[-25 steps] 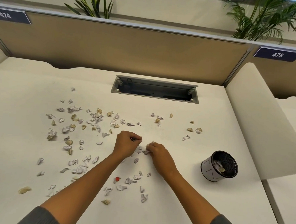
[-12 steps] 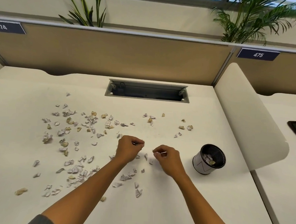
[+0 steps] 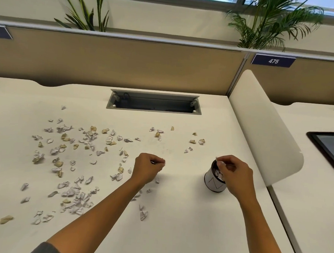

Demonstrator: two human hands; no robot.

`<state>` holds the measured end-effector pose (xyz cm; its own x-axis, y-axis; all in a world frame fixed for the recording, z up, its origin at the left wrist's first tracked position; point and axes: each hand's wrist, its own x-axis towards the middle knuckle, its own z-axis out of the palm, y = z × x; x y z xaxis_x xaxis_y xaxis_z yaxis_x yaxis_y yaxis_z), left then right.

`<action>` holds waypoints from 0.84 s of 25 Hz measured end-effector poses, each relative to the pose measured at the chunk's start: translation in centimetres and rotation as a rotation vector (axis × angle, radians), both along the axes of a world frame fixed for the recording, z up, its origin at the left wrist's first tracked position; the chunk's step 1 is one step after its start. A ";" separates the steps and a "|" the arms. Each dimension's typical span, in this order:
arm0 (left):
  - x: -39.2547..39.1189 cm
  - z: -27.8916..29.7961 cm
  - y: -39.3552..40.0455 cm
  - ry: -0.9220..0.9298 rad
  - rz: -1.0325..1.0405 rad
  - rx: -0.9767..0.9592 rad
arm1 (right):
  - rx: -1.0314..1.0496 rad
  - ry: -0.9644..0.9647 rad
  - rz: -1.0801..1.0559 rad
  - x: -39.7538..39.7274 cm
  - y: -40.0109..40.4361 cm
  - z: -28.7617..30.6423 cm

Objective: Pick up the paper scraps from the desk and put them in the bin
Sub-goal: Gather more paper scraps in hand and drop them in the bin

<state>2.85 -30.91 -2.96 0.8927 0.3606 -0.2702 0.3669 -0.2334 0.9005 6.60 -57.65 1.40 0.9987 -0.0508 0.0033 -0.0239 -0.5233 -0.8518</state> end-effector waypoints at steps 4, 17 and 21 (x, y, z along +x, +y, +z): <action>0.9 0.8 -2.5 -0.022 -0.066 -0.007 | 0.000 0.072 -0.008 0.3 -1.6 -1.2; 5.5 4.5 -14.1 -0.020 -0.328 -0.146 | 0.170 0.102 -0.071 -0.1 -3.6 -2.1; 6.4 4.4 -14.7 0.039 -0.352 -0.234 | 0.185 0.104 -0.090 -0.4 -4.0 -2.2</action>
<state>9.30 -45.59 1.39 0.9380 -0.0393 -0.3443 0.3359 -0.1418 0.9312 6.18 -61.65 -0.85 0.9846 -0.1295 -0.1171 -0.1559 -0.3507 -0.9234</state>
